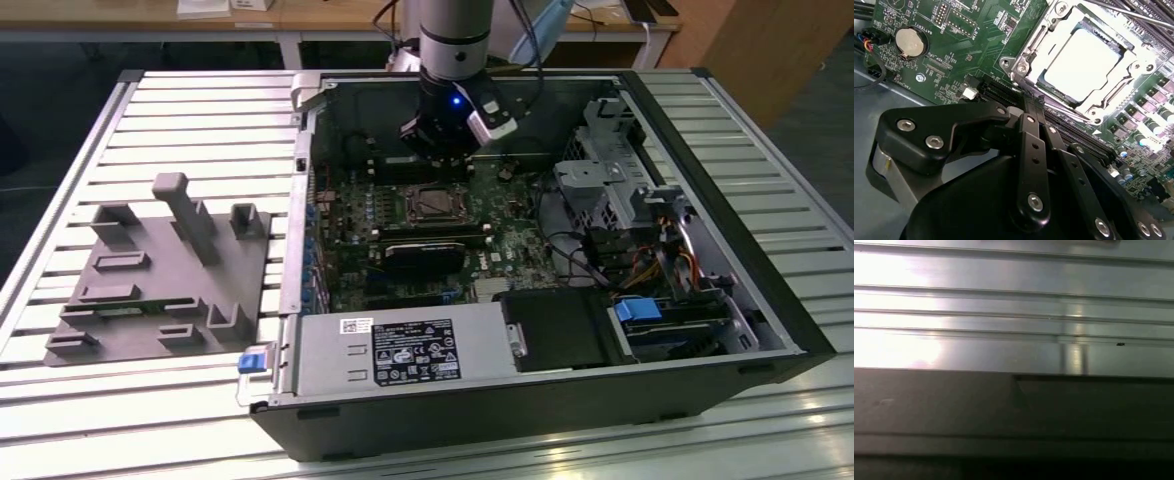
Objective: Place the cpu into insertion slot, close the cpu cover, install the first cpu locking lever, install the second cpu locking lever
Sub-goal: 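Install the first cpu locking lever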
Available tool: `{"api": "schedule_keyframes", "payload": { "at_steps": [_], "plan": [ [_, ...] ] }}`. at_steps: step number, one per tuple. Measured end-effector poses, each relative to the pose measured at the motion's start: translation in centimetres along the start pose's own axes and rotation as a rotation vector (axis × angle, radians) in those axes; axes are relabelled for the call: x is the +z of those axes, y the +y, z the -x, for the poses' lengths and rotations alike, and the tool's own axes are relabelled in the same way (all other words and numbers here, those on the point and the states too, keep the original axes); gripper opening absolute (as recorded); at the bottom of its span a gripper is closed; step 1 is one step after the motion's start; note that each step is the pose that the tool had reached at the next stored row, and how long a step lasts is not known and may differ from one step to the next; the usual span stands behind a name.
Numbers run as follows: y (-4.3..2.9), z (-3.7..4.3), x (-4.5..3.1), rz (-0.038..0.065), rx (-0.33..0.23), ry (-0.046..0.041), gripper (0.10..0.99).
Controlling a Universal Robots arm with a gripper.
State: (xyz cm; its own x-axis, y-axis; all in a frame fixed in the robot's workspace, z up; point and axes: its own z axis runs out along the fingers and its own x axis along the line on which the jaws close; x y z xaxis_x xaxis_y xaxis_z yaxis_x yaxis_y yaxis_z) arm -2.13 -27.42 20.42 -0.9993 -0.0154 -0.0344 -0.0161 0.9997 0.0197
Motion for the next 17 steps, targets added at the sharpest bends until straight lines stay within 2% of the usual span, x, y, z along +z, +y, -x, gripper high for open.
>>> {"api": "schedule_keyframes", "payload": {
  "at_steps": [8, 17],
  "plan": [
    [0.20, -0.01, 0.35, -0.029, -0.001, 0.0006, 0.106],
    [0.57, -0.06, 0.71, -0.047, -0.002, 0.0019, 0.106]
  ]
}}
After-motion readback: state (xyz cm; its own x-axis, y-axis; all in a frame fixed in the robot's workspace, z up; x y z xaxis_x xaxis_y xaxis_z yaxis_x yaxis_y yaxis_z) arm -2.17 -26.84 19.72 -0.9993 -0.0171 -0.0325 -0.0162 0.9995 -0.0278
